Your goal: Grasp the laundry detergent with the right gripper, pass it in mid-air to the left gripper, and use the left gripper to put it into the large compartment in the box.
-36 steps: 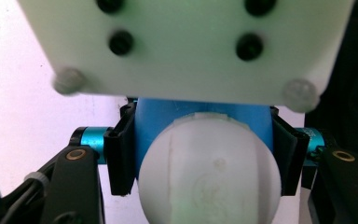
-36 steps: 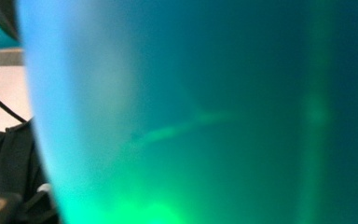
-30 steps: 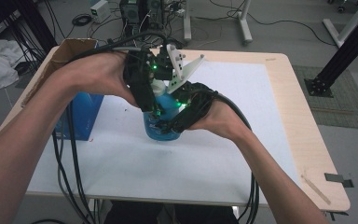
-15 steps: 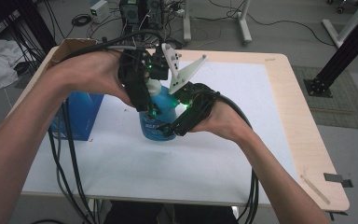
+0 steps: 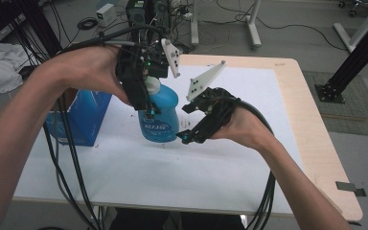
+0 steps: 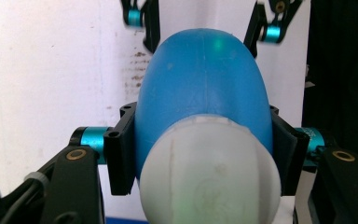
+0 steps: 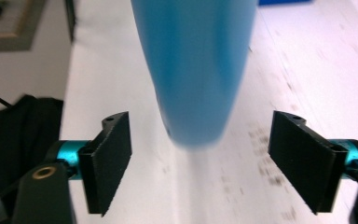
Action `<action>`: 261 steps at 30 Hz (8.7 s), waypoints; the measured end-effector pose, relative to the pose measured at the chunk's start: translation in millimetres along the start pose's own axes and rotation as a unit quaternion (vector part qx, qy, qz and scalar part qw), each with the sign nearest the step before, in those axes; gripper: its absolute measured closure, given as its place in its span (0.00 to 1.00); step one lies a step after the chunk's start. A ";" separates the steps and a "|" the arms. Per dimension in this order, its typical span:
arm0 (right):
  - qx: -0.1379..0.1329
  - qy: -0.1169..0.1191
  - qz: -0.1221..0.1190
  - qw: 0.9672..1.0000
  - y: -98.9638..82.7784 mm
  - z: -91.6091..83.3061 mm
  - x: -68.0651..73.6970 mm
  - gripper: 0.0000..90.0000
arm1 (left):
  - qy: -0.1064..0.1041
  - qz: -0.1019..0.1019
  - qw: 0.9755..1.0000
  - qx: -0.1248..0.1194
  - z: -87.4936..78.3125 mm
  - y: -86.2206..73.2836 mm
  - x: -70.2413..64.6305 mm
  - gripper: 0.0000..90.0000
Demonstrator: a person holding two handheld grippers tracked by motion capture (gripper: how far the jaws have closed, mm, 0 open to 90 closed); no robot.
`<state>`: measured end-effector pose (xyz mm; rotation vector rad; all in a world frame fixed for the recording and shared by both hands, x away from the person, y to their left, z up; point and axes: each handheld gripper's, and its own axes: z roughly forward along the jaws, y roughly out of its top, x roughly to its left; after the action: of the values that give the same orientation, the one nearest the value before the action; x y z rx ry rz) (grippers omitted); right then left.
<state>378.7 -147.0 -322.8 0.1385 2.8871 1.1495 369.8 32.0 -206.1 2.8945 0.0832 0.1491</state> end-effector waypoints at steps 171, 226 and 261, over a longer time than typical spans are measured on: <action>0.175 -0.189 0.091 0.962 -123.8 -45.4 22.1 0.14 | 0.054 -0.198 0.976 0.078 4.7 -227.2 64.2 0.31; 0.155 -0.206 0.093 0.962 -107.2 -57.8 17.2 0.14 | 0.036 -0.095 0.995 0.009 29.6 -60.2 44.8 0.18; 0.153 -0.205 0.085 0.963 -85.1 -45.9 4.6 0.14 | -0.007 -0.069 0.997 0.037 143.6 -18.4 15.3 0.15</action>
<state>365.2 -239.5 -347.9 0.5677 2.6850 0.5879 399.6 17.0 -347.8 2.9494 0.2925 0.1017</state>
